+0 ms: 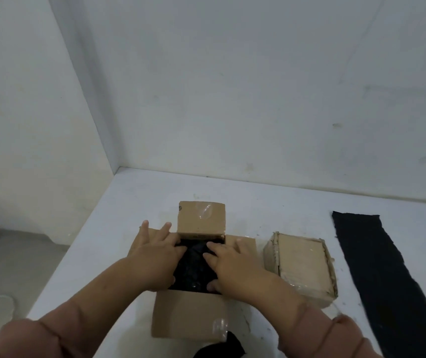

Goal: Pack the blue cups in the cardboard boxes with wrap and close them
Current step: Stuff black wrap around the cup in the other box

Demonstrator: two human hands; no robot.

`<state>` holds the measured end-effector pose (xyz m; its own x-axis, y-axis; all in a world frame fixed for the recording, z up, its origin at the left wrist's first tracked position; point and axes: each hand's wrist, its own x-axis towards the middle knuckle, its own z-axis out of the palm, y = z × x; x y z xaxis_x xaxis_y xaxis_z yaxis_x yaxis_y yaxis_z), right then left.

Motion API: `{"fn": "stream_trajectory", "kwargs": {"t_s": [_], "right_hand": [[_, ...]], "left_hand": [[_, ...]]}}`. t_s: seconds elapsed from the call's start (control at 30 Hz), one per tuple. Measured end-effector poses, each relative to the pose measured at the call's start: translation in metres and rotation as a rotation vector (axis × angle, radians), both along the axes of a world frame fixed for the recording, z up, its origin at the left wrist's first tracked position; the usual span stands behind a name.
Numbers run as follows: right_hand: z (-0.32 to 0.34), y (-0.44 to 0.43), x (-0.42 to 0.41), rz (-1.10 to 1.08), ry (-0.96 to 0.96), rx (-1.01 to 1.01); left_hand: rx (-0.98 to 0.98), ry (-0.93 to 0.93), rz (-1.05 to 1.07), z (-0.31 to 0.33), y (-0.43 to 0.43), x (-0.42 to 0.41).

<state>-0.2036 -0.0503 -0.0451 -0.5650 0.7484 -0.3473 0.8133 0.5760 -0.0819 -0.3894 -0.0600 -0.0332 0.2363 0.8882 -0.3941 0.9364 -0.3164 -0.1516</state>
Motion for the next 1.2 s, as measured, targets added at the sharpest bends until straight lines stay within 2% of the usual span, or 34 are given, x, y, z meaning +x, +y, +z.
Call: {"fn": "stream_trajectory", "kwargs": {"t_s": [0.1,0.13,0.2,0.3,0.43,0.5,0.57,0.63,0.7,0.77,0.87,0.93,1.0,1.03,1.1,1.17,1.2], "right_hand": [[0.014,-0.003,0.03,-0.15,0.379,0.037],[0.017,-0.004,0.047,-0.21,0.474,0.108],[0.021,-0.007,0.09,-0.392,0.573,0.217],[0.015,-0.011,0.171,-0.756,0.625,0.272],[-0.017,-0.018,0.277,-1.091,0.425,0.116],[-0.033,-0.023,0.313,-1.172,0.308,0.018],[-0.047,-0.026,0.337,-1.183,0.2,-0.041],[-0.058,-0.029,0.351,-1.167,0.139,-0.096],[-0.065,-0.031,0.358,-1.145,0.136,-0.119],[-0.07,-0.031,0.363,-1.136,0.169,-0.108],[-0.076,-0.034,0.368,-1.119,0.227,-0.078],[-0.077,-0.035,0.372,-1.119,0.307,-0.086],[-0.074,-0.035,0.378,-1.149,0.428,-0.106],[-0.071,-0.035,0.383,-1.176,0.505,-0.1],[-0.063,-0.032,0.394,-1.255,0.682,-0.071],[-0.053,-0.029,0.402,-1.391,0.985,-0.121],[-0.047,-0.027,0.403,-1.451,1.171,-0.212]], "left_hand": [[0.151,-0.112,0.031,0.021,0.005,0.025],[0.202,-0.215,0.044,0.026,0.006,0.04],[0.216,-0.536,0.063,0.034,0.009,0.08],[0.042,-0.926,0.078,0.041,0.006,0.158],[-0.19,-1.135,0.116,0.022,-0.004,0.272],[-0.381,-1.182,0.23,0.005,-0.009,0.325],[-0.61,-1.194,0.447,-0.012,-0.011,0.367],[-0.74,-1.164,0.723,-0.026,-0.007,0.394],[-0.732,-1.167,1.009,-0.038,0.0,0.411],[-0.677,-1.239,1.159,-0.051,0.007,0.422],[-0.69,-1.337,1.13,-0.063,0.011,0.437],[-0.684,-1.359,1.017,-0.068,0.01,0.445],[-0.516,-1.3,0.827,-0.069,0.011,0.45],[-0.442,-1.293,0.772,-0.067,0.012,0.451],[-0.414,-1.357,0.748,-0.056,0.017,0.448],[-0.452,-1.45,0.713,-0.041,0.026,0.439],[-0.45,-1.479,0.665,-0.031,0.032,0.432]]}}
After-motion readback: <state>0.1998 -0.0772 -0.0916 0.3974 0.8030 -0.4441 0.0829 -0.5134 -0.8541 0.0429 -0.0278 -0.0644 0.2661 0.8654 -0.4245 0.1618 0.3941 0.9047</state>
